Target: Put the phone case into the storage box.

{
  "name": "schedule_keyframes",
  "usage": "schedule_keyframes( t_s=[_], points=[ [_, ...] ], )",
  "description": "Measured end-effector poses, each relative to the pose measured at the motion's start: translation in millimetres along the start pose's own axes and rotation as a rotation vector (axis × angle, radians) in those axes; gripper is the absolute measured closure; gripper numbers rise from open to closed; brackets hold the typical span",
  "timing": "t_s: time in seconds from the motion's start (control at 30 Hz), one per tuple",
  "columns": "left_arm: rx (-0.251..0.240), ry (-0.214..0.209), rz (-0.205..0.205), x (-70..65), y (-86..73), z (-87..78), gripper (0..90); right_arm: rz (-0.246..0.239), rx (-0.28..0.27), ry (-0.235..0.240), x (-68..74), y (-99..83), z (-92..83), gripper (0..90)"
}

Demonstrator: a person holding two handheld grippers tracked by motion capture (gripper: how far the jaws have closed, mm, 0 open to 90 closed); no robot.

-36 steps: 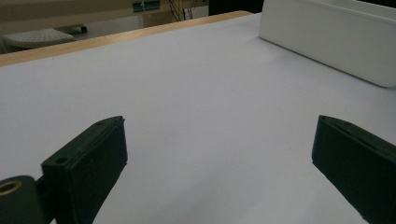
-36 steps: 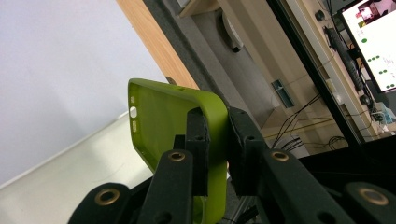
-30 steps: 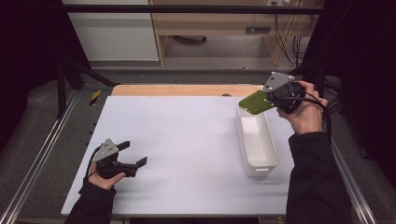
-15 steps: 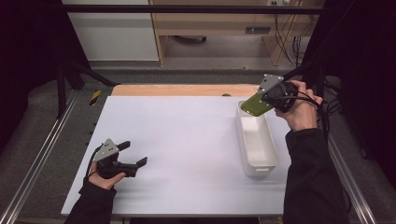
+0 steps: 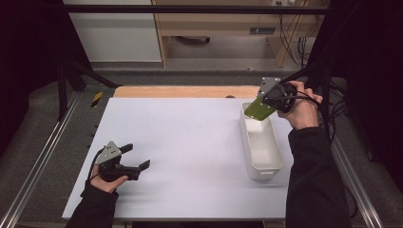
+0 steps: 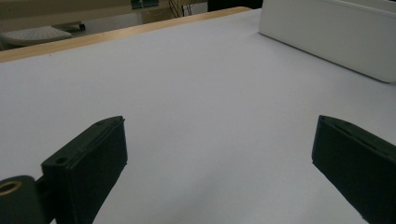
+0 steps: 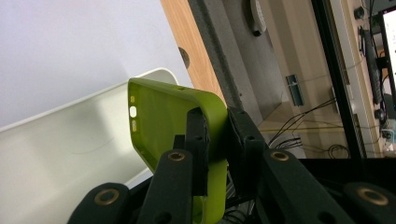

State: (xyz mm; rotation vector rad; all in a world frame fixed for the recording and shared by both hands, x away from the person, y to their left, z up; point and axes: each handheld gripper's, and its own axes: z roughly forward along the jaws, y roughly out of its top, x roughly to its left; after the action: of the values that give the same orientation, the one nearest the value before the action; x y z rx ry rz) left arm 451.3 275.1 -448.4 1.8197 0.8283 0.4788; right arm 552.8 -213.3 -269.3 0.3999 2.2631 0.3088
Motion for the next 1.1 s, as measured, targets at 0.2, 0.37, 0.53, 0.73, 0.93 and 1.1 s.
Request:
schedule_keyframes(
  t_s=[0.2, 0.37, 0.53, 0.73, 0.93, 1.1],
  points=[
    [0.002, -0.001, 0.001, 0.0, -0.2, 0.6, 3.3, -0.052, -0.004, 0.009, 0.5, 1.2, 5.7, 79.9],
    [0.002, -0.002, 0.001, 0.3, -0.7, 1.2, 3.3, -0.087, -0.002, 0.014, 0.0, 1.8, 11.3, 79.9],
    [0.003, -0.002, -0.001, 0.7, -1.0, 1.5, 3.3, -0.135, 0.004, 0.021, -0.6, 3.2, 17.7, 79.9],
    [0.010, -0.003, -0.001, 1.2, -1.5, 2.3, 3.3, -0.170, 0.006, 0.032, -2.6, 3.2, 24.6, 79.8],
    [0.012, -0.002, -0.002, 1.5, -2.2, 3.4, 3.3, -0.223, 0.004, 0.053, -3.2, 3.4, 34.2, 79.8],
    [0.020, -0.004, 0.001, 1.5, -2.5, 4.4, 3.3, -0.260, 0.012, 0.068, -4.6, 3.1, 42.4, 79.8]
  ],
)
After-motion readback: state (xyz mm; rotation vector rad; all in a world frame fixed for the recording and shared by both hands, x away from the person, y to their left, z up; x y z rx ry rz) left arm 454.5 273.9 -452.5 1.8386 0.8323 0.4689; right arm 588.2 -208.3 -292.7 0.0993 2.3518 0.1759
